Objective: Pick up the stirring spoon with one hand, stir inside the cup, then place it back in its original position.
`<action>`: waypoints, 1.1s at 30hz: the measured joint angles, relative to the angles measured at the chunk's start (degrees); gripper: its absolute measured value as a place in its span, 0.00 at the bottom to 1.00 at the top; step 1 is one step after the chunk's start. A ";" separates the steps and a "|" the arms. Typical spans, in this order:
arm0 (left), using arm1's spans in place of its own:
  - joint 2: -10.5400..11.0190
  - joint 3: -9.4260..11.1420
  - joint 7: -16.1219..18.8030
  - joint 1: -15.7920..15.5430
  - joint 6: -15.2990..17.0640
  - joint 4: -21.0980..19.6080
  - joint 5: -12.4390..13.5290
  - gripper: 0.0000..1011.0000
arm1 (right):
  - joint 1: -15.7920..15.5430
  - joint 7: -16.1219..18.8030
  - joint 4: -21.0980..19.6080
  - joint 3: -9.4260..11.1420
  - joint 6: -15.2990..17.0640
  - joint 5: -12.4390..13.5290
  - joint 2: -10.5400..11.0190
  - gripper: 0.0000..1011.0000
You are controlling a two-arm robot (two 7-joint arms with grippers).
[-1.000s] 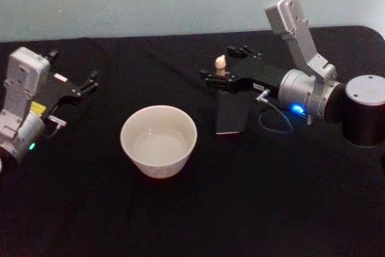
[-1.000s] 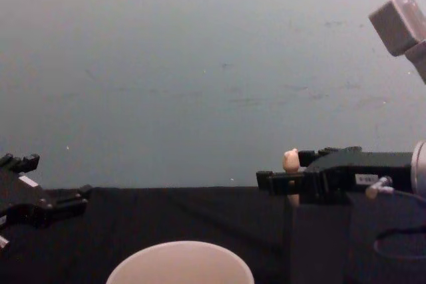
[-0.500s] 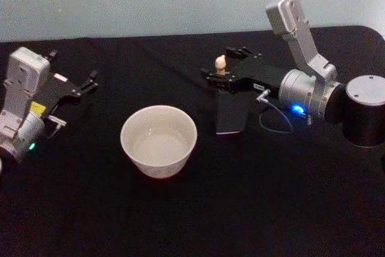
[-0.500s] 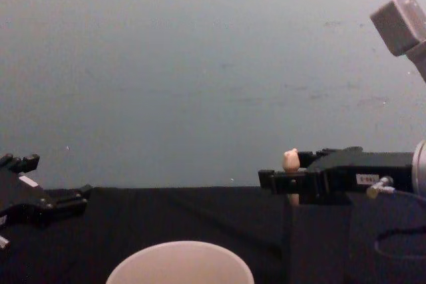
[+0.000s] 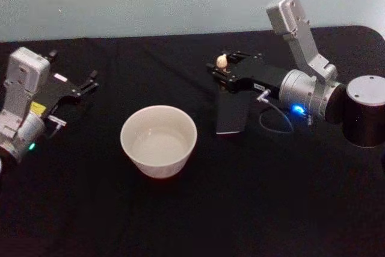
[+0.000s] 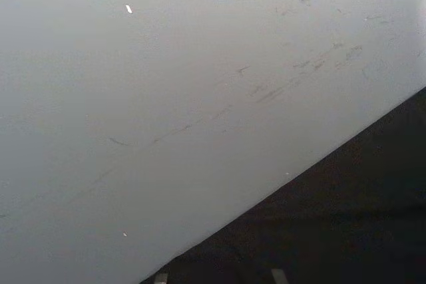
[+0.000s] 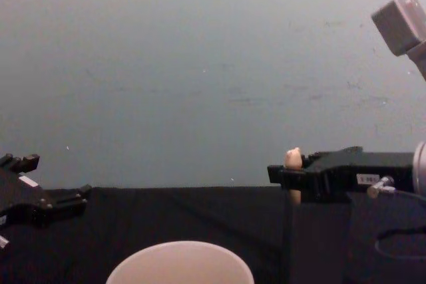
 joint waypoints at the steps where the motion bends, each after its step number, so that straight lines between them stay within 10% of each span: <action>1: 0.00 0.00 0.00 0.00 0.00 0.00 0.00 0.99 | 0.00 0.00 0.00 0.00 0.00 0.01 0.00 0.43; 11: 0.00 0.00 0.00 0.00 0.00 0.00 0.00 0.99 | -0.02 0.00 -0.01 0.00 -0.04 0.06 0.00 0.17; 33: 0.00 0.00 0.00 0.00 0.00 0.00 0.00 0.99 | -2.03 -0.21 -4.33 2.53 -0.32 2.24 0.13 0.17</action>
